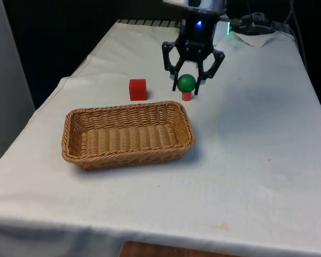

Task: Pick up the object to the left of the cylinder and place it into the basket.

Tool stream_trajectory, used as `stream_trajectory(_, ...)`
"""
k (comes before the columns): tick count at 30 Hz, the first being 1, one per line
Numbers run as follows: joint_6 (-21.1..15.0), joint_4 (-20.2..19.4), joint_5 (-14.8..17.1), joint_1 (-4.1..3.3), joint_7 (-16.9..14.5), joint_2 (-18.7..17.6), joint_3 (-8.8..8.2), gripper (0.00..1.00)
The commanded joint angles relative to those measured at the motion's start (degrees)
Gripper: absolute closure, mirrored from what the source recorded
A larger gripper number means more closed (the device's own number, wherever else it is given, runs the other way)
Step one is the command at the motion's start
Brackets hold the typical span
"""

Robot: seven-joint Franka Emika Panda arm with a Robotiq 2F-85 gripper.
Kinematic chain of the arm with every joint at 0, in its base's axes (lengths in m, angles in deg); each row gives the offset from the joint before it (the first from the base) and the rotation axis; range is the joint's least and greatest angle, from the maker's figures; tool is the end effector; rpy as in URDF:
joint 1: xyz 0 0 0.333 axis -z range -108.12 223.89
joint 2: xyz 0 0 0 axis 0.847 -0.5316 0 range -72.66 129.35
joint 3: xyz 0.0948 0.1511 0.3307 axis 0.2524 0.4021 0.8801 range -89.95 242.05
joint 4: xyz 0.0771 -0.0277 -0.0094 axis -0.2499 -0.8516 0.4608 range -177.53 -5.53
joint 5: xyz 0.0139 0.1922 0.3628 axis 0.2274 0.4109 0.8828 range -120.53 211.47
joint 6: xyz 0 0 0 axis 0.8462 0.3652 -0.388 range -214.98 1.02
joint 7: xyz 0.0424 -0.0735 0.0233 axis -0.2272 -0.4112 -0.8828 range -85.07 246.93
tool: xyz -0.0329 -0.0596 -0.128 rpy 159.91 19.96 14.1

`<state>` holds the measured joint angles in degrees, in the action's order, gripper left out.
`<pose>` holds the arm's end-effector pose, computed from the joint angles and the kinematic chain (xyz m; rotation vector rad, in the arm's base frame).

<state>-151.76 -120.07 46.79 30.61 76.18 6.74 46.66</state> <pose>0.6537 -0.0102 0.3015 2.9397 0.1181 0.3572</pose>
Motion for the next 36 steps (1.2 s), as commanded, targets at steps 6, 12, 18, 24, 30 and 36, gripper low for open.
stream_trajectory(6,0.23,2.23,3.50,1.20,-3.72,-2.06,-0.29,1.00)
stream_trajectory(12,0.06,4.47,7.05,1.83,-7.10,-4.76,-1.32,1.00)
stream_trajectory(18,-0.17,7.16,12.15,2.64,-11.52,-8.65,-2.29,1.00)
stream_trajectory(24,-0.06,9.22,16.04,3.04,-14.90,-11.52,-3.38,1.00)
stream_trajectory(30,0.17,11.92,20.34,3.67,-18.74,-15.01,-4.76,1.00)
stream_trajectory(36,0.17,14.67,24.75,4.47,-22.40,-18.74,-6.07,1.00)
